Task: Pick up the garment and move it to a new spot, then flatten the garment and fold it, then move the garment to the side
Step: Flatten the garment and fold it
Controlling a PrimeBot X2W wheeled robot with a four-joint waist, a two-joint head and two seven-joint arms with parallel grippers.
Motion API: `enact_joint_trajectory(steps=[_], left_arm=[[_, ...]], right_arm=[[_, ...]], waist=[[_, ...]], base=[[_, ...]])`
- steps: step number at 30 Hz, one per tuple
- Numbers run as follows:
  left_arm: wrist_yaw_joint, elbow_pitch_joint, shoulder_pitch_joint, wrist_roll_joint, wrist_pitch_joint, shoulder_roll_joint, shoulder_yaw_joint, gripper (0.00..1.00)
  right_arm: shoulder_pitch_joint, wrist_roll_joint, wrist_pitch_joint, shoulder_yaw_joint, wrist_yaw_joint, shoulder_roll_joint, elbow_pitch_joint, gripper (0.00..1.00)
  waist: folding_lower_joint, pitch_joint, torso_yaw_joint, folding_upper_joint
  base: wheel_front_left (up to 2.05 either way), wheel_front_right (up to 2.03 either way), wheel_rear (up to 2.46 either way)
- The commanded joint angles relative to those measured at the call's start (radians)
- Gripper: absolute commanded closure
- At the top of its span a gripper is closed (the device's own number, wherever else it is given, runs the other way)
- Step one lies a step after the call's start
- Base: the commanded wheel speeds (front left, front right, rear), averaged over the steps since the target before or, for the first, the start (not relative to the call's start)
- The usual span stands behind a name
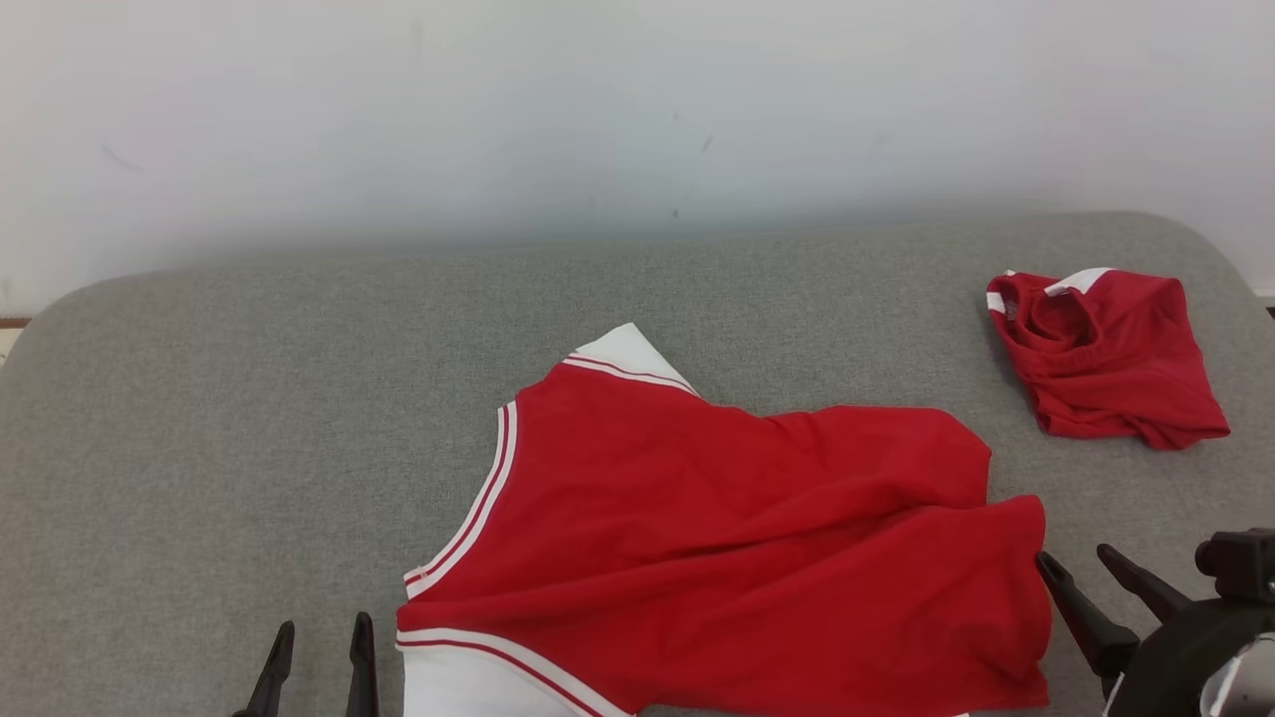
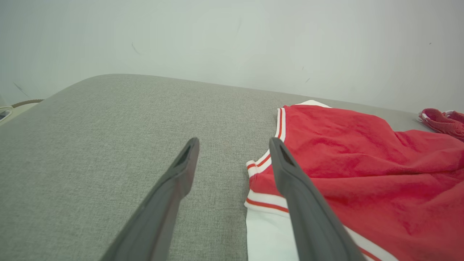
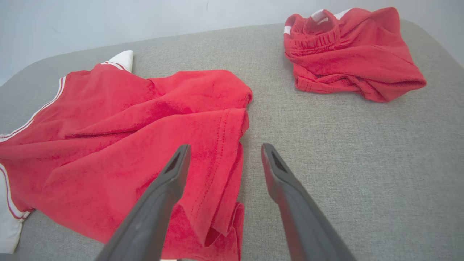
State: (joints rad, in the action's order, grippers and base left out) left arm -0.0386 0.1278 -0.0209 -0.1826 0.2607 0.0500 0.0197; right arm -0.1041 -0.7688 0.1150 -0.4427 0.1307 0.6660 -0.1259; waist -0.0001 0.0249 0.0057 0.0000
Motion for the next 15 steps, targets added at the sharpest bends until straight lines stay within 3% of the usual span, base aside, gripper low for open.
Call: enact_joint_trajectory(steps=[1, 6, 15], left_arm=[[-0.006, -0.003, 0.004, 0.001, 0.004, 0.001, 0.001, 0.00], [-0.001, -0.001, -0.012, 0.002, 0.004, 0.001, 0.007, 0.00], [0.011, 0.005, -0.030, 0.009, 0.004, 0.001, 0.004, 0.00]], right_arm=[[-0.011, 0.010, 0.006, 0.009, 0.000, -0.018, -0.014, 0.00], [-0.084, 0.036, 0.003, 0.005, 0.000, -0.082, -0.118, 0.00], [-0.255, 0.029, -0.037, -0.064, 0.000, -0.123, -0.345, 0.00]], waist=[[0.0001, 0.004, 0.002, 0.0000], [0.0001, 0.017, 0.013, 0.0000], [0.0001, 0.036, 0.033, 0.0000]], base=[[0.00, 0.00, 0.00], [0.00, 0.00, 0.00], [0.00, 0.00, 0.00]])
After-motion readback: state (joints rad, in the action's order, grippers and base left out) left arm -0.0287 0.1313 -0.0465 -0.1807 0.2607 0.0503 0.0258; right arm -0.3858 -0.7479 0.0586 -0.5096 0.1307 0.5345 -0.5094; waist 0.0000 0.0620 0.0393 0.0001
